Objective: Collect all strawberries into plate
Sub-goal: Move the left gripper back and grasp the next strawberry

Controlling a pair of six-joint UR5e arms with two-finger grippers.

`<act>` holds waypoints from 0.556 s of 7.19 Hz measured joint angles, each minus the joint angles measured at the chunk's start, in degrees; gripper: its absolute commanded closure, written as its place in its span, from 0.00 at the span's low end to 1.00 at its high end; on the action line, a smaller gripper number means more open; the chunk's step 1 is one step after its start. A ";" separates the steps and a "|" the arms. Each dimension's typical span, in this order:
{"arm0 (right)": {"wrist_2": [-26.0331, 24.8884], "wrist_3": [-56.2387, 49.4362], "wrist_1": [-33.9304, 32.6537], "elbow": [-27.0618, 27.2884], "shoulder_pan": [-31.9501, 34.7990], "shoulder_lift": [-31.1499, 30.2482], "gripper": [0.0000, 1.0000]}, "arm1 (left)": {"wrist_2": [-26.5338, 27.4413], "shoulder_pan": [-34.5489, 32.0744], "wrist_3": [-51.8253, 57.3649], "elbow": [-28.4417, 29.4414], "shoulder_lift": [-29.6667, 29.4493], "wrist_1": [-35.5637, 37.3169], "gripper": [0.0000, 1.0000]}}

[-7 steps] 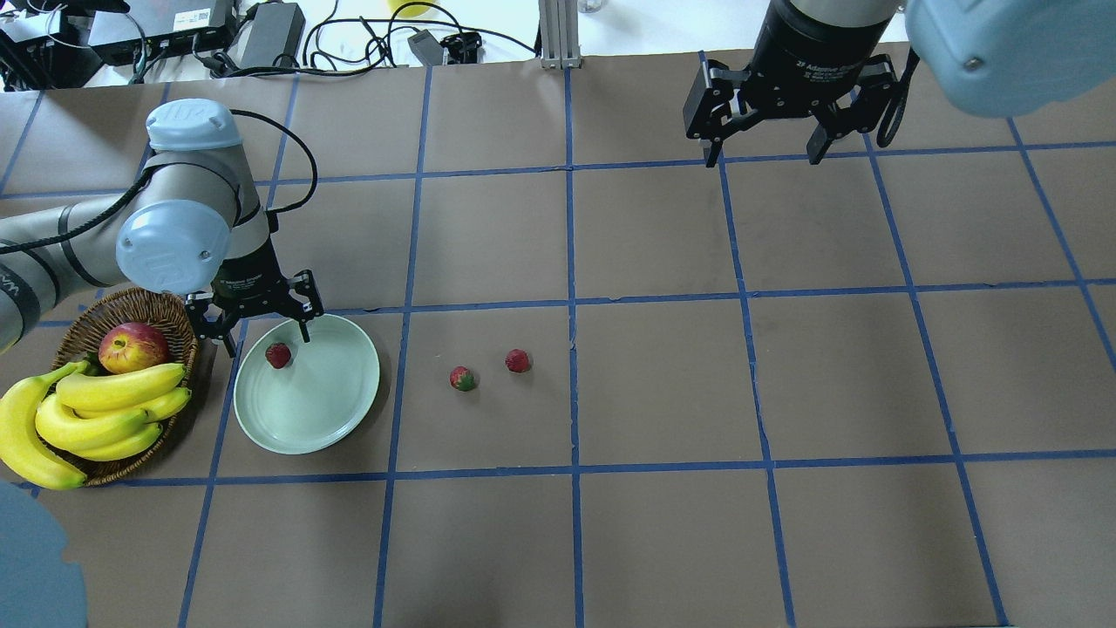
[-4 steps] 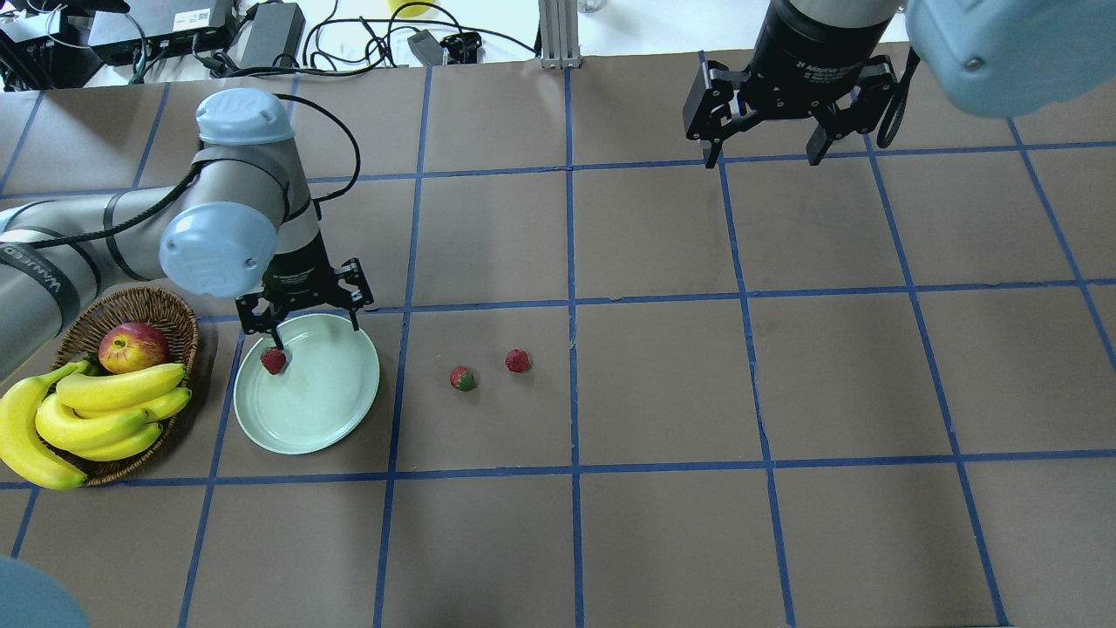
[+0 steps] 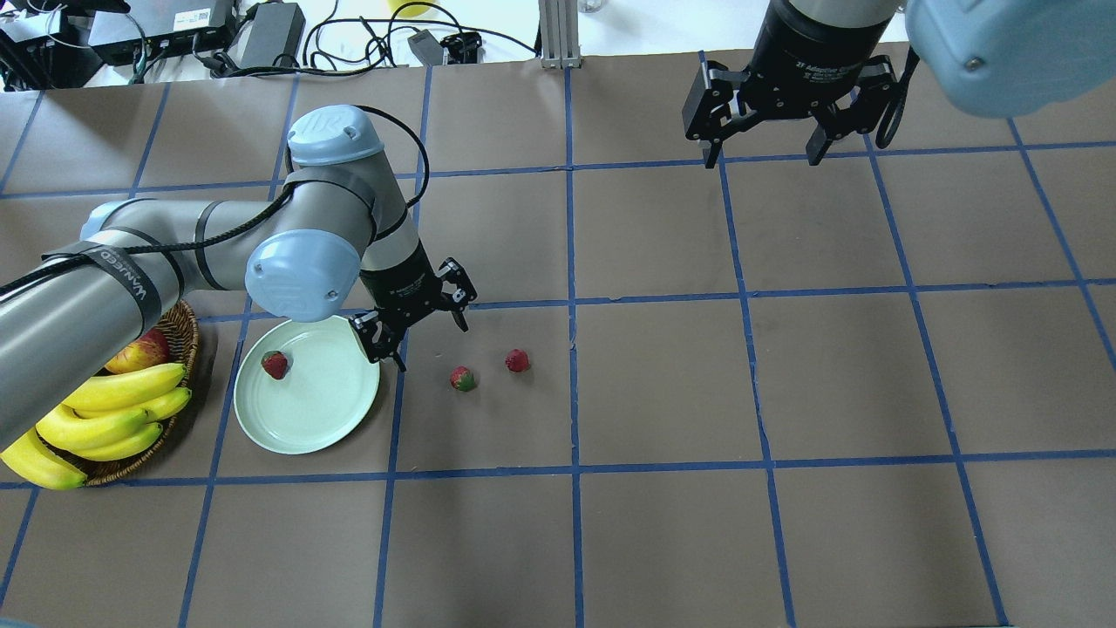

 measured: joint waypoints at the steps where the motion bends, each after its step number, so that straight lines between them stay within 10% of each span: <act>1: -0.02 0.00 -0.02 0.00 0.00 0.00 0.00 | -0.26 -0.02 0.11 -0.94 -0.59 2.00 0.00; 4: -0.43 -0.20 -1.22 -0.02 -0.20 0.13 0.00 | -0.43 -0.04 0.31 -3.32 -2.13 4.22 0.05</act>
